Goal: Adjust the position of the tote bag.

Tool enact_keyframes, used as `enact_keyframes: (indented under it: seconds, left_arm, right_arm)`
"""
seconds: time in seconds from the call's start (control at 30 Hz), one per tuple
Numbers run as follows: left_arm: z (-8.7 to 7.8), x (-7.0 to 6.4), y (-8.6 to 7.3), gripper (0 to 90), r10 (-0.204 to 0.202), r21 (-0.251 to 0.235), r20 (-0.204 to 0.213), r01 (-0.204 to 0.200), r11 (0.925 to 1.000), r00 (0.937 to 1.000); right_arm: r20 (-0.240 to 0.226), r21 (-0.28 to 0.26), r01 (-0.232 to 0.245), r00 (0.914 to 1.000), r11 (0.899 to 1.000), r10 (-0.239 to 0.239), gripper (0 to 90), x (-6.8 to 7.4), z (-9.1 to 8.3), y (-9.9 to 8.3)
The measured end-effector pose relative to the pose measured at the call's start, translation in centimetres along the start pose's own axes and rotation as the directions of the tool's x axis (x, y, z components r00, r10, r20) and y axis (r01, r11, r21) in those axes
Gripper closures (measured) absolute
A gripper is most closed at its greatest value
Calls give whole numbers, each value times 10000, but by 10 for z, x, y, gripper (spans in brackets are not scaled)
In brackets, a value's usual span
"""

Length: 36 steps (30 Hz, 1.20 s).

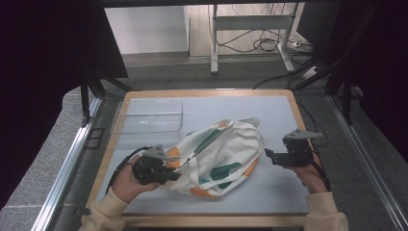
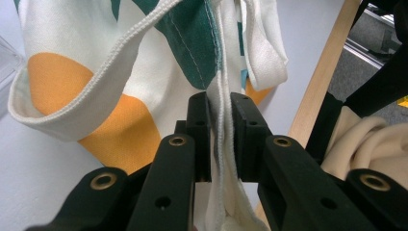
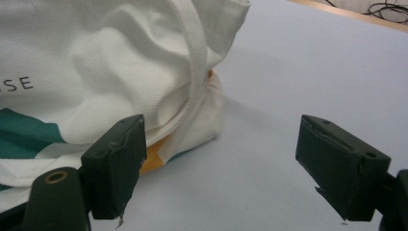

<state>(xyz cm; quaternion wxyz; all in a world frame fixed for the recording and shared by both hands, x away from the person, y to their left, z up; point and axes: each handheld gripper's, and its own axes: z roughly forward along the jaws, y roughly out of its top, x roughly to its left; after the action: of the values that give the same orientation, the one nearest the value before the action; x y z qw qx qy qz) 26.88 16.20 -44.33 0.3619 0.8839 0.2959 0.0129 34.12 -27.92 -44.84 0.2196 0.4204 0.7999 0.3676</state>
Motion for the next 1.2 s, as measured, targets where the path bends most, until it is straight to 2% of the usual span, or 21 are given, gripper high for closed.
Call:
enact_keyframes:
  seconds: [0.03, 0.13, 0.23, 0.47, 0.6, 0.7, 0.83, 0.97, 1.03, 1.07, 1.17, 1.2]
  left_arm:
    - [0, 0, 0, 802, -38, -33, -8, 38, 10000, 10000]
    - [0, -1, 0, 801, -55, -57, -20, 54, 10000, 10000]
    - [0, -1, 0, 802, -31, -83, -47, 31, 10000, 10000]
    - [-1, -1, 0, 801, -42, -109, 29, 43, 9999, 10000]
    - [-2, -2, 0, 802, -36, -144, -34, 35, 9999, 10000]
    - [-1, -2, 0, 800, -8, -111, -9, 8, 9999, 10000]
    - [-2, -1, 1, 801, -26, -118, -9, 26, 9999, 10000]
    - [-2, -1, 0, 801, -63, -110, -10, 63, 9999, 10000]
    - [-2, -1, 0, 803, -65, -113, -1, 65, 9999, 10000]
    - [-1, 0, 0, 803, -62, -108, 11, 62, 9999, 10000]
    - [-1, 0, 0, 803, -68, -117, 8, 68, 9999, 10000]
    - [-1, -1, 0, 803, -63, -117, -5, 63, 9999, 10000]
  right_arm:
    - [-199, 59, 6, 9998, 10000, -5, 228, -2, -1, 0]
    - [-222, 140, 57, 9997, 9999, -54, 242, -3, -1, 1]
    - [-82, -10, -110, 9999, 9999, 110, 265, -6, -5, 2]
    - [-27, -124, -95, 10000, 9999, 95, 259, -13, -8, 9]
    - [148, -149, -90, 9998, 9998, 92, 219, -22, -6, 14]
    - [95, -112, -16, 10000, 9999, 18, 208, -29, -2, 19]
    - [244, 319, 347, 9991, 9989, -355, 210, -40, 7, 33]
    - [85, 440, 391, 9992, 9983, -395, 224, -48, 14, 46]
    - [34, 508, 486, 9988, 9975, -488, 226, -48, 16, 49]
    - [37, 627, 764, 9970, 9951, -767, 230, -48, 21, 54]
    - [-62, 637, 881, 9961, 9941, -879, 238, -48, 26, 57]
    - [-236, 709, 973, 9951, 9927, -958, 250, -48, 32, 59]
